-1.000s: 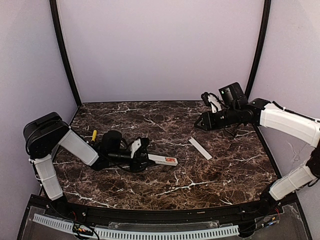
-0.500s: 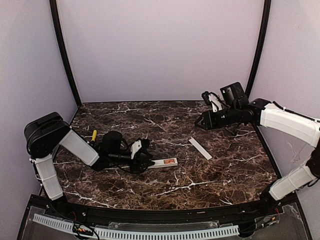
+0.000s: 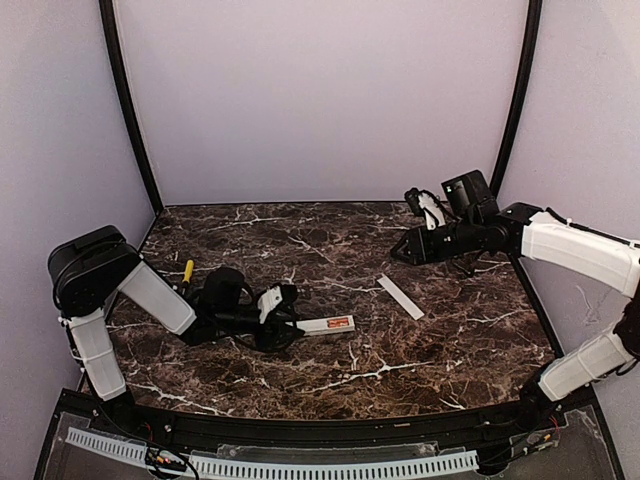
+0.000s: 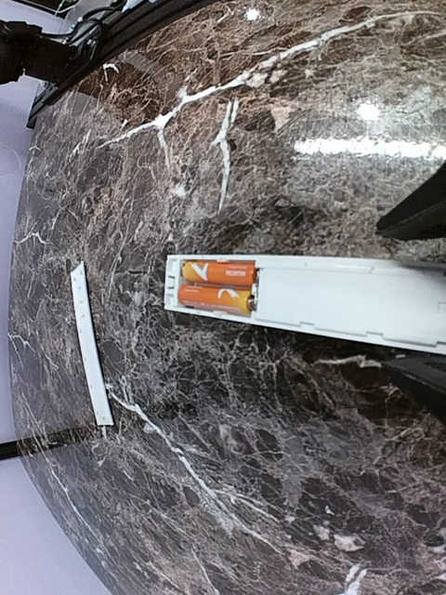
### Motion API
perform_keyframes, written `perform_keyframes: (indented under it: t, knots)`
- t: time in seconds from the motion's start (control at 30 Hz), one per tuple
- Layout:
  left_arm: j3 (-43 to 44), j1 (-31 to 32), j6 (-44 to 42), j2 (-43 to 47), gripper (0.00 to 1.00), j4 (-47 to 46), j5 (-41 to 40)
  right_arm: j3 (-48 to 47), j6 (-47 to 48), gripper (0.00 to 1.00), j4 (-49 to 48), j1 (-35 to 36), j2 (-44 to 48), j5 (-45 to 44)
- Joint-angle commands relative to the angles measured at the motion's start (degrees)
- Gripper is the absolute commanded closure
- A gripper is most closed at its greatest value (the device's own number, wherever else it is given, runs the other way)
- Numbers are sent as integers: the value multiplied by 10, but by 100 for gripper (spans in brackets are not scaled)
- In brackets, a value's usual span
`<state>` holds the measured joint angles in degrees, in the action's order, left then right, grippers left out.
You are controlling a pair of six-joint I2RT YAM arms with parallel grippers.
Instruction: Unload the batteries from the remote control
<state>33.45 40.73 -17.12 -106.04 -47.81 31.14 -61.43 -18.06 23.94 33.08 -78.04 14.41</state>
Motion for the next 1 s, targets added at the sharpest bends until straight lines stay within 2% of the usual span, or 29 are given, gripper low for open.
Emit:
perform_keyframes:
  t: [0.0, 0.1, 0.17, 0.2, 0.33, 0.4, 0.5, 0.57, 0.6, 0.7, 0.87, 0.97]
  knots:
    - [-8, -1, 18, 38, 53, 28, -9, -13, 5, 61, -17, -4, -1, 6]
    - [-9, -1, 28, 65, 47, 46, -23, -21, 6, 61, -17, -4, -4, 5]
    - [-13, 0, 37, 86, 35, 54, -31, -23, 7, 61, -17, -4, -5, 4]
    - [-17, 0, 42, 100, 23, 57, -34, -25, 7, 61, -17, -4, -7, 4]
    - [-29, 0, 55, 145, 11, 74, -63, -27, 8, 60, -17, -4, -12, 4]
    - [-36, -1, 66, 173, 10, 85, -92, -30, 8, 61, -18, -4, -16, 5]
    - [-48, -2, 101, 214, 8, 95, -187, -32, 8, 60, -20, -4, -19, 8]
    - [-37, -6, 139, 256, 3, 137, -248, -30, 8, 60, -24, -4, -20, 9]
    - [-28, -7, 150, 264, 2, 188, -303, -30, 8, 60, -26, -4, -21, 10]
    - [12, -17, 187, 296, 1, 307, -387, -27, 9, 60, -28, -4, -23, 13]
    - [15, -40, 202, 331, 2, 378, -502, -19, 6, 60, -41, -4, -24, 22]
    - [13, -73, 256, 352, 1, 422, -536, -22, 2, 60, -48, -4, -35, 39]
